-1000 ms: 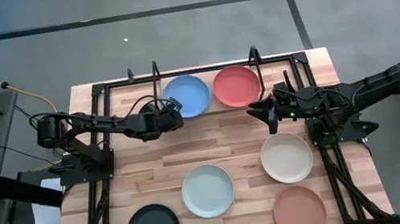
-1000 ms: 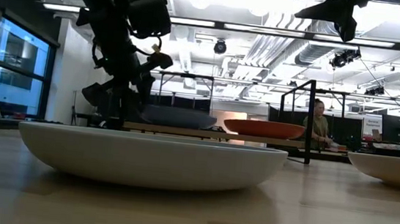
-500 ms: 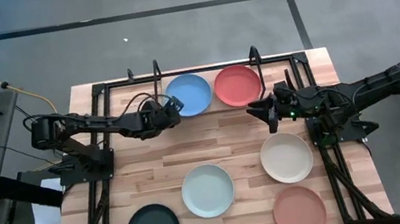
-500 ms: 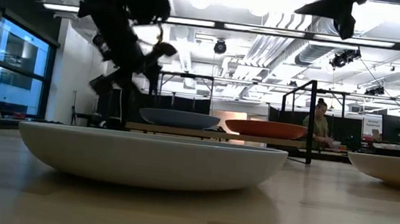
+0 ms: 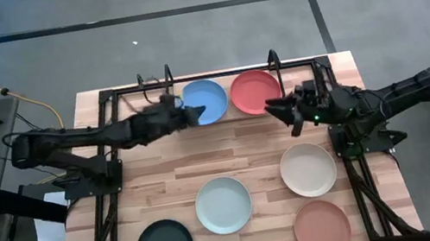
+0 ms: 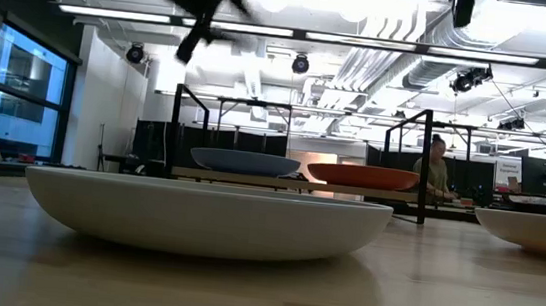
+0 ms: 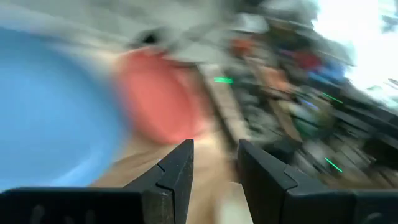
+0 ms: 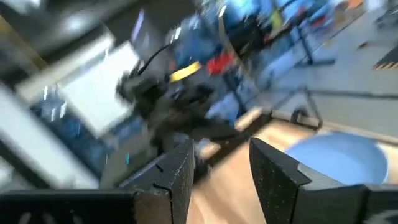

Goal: Place and stack plates onto a shelf
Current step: Adjust the orange plate on the shelf

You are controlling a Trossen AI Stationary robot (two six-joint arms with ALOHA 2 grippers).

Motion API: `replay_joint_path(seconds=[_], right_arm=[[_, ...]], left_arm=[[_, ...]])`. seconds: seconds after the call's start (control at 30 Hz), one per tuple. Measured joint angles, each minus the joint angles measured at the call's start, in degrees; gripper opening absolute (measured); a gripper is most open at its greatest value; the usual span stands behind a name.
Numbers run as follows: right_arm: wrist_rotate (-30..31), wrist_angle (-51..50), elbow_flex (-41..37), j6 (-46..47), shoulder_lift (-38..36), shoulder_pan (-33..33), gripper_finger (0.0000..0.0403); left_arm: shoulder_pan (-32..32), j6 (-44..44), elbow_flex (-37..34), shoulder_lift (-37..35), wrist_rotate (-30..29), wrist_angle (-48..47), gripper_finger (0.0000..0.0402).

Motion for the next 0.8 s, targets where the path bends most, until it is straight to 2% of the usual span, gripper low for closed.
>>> replay_joint_path(seconds=[0.13,0.23,0.37,0.53,0.7,0.8], right_arm=[[7.7,1.6,3.4,-1.8,-0.6,-1.3,0.0138],[9.1,-1.4,8.3,-6.2,-0.9,-4.1,0.0136],[14.5,-18.2,17.5,-5.9,-0.2,-9.0,0.0106],[20.4,-45.5,25.5,0.2,1.5,-17.2,0.0013],[21.0,-66.0,24.2,14.3,1.0,-28.0,0.0008],[16.1,-68.9,18.5,21.4,-0.6,-33.4,0.0003]], left_arm=[[0.9,16.5,0.0,-7.0,15.1,9.7,0.0113],[1.1,23.4,0.0,-13.2,20.7,10.7,0.0113],[1.1,26.9,0.1,-20.5,21.1,10.0,0.0113],[0.9,27.9,0.1,-26.6,21.1,8.4,0.0113],[1.0,27.9,0.1,-28.7,21.1,5.9,0.0113],[1.0,27.8,0.1,-28.6,21.1,5.2,0.0113]])
